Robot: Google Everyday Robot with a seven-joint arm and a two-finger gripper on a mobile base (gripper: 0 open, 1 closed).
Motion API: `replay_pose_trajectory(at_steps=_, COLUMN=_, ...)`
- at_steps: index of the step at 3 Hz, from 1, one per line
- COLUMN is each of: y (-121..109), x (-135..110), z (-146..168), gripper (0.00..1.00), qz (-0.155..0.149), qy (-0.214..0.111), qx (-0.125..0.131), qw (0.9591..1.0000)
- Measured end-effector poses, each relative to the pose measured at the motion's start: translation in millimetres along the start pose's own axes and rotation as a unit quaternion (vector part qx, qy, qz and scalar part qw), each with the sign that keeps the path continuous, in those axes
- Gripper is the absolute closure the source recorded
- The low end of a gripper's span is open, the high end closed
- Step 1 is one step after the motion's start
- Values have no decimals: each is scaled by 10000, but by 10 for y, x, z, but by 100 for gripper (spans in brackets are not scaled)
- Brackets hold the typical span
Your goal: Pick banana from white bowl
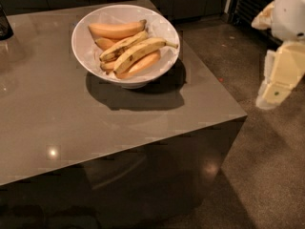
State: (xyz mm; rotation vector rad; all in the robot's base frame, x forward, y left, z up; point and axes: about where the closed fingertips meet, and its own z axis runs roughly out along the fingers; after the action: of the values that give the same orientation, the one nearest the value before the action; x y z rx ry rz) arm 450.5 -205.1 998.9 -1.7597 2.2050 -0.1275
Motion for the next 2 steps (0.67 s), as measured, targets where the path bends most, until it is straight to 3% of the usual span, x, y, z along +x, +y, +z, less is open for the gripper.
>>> replay_pose_trajectory(at_steps=2, y=-463, x=-567, z=-216, gripper=0, qz=-631, qy=-21, qx=145, qw=9979)
